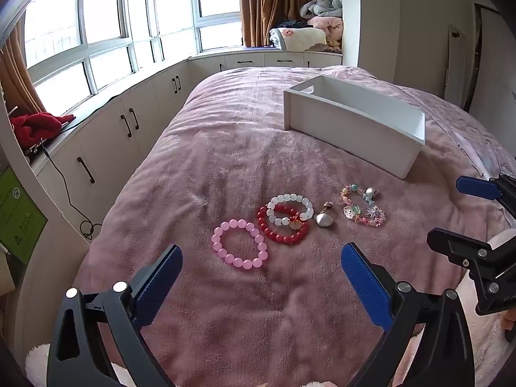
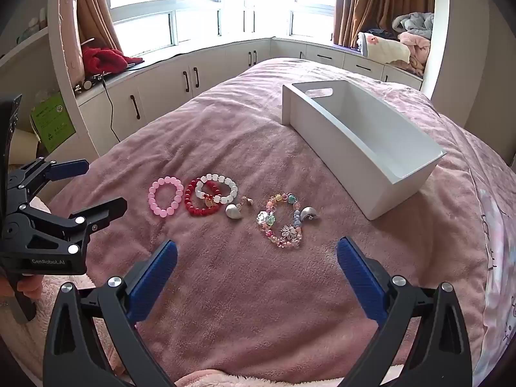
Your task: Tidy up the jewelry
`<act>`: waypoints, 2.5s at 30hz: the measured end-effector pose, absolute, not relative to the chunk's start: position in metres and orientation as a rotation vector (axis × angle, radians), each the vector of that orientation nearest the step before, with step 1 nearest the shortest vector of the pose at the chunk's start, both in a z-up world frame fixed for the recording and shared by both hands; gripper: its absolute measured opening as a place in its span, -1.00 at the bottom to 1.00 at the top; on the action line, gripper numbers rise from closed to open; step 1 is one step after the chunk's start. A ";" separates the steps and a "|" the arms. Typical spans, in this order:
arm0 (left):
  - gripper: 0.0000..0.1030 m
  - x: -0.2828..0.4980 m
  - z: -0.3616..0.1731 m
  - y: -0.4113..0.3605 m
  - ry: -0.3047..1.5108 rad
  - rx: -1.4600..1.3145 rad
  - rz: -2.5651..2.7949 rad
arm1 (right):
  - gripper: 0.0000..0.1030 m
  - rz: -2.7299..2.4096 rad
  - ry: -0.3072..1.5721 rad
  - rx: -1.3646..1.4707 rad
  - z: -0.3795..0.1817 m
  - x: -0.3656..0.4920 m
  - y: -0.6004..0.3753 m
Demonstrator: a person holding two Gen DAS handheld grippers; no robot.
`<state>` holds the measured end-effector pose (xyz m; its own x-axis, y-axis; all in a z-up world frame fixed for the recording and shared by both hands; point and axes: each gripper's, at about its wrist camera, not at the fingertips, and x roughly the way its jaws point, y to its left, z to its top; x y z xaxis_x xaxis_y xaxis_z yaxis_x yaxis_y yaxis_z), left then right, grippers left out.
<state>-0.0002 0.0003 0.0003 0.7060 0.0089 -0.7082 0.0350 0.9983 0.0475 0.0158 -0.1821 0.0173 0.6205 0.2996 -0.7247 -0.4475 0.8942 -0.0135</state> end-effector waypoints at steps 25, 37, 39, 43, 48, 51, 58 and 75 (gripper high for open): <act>0.93 -0.003 -0.004 0.001 0.771 0.047 0.008 | 0.90 0.441 0.746 -0.275 0.017 0.003 -0.172; 0.93 0.000 -0.006 0.000 0.780 0.049 0.012 | 0.90 0.461 0.763 -0.251 0.015 0.006 -0.173; 0.93 0.000 -0.006 0.000 0.779 0.047 0.013 | 0.90 0.461 0.764 -0.252 0.015 0.005 -0.173; 0.93 0.000 -0.006 0.000 0.780 0.049 0.013 | 0.90 0.457 0.766 -0.253 0.014 0.006 -0.172; 0.93 -0.002 -0.006 -0.001 0.782 0.055 0.015 | 0.90 0.454 0.767 -0.250 0.013 0.005 -0.172; 0.93 -0.001 -0.007 0.000 0.782 0.052 0.016 | 0.90 0.457 0.762 -0.262 0.014 0.004 -0.171; 0.93 -0.004 -0.007 0.001 0.778 0.050 0.022 | 0.90 0.476 0.770 -0.246 0.014 0.005 -0.171; 0.93 -0.001 -0.007 -0.001 0.781 0.052 0.020 | 0.90 0.467 0.767 -0.239 0.015 0.003 -0.172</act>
<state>-0.0014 -0.0008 -0.0065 0.7099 0.0376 -0.7033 0.0010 0.9985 0.0544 0.0030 -0.1722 0.0147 0.6249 0.3170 -0.7134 -0.4875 0.8722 -0.0395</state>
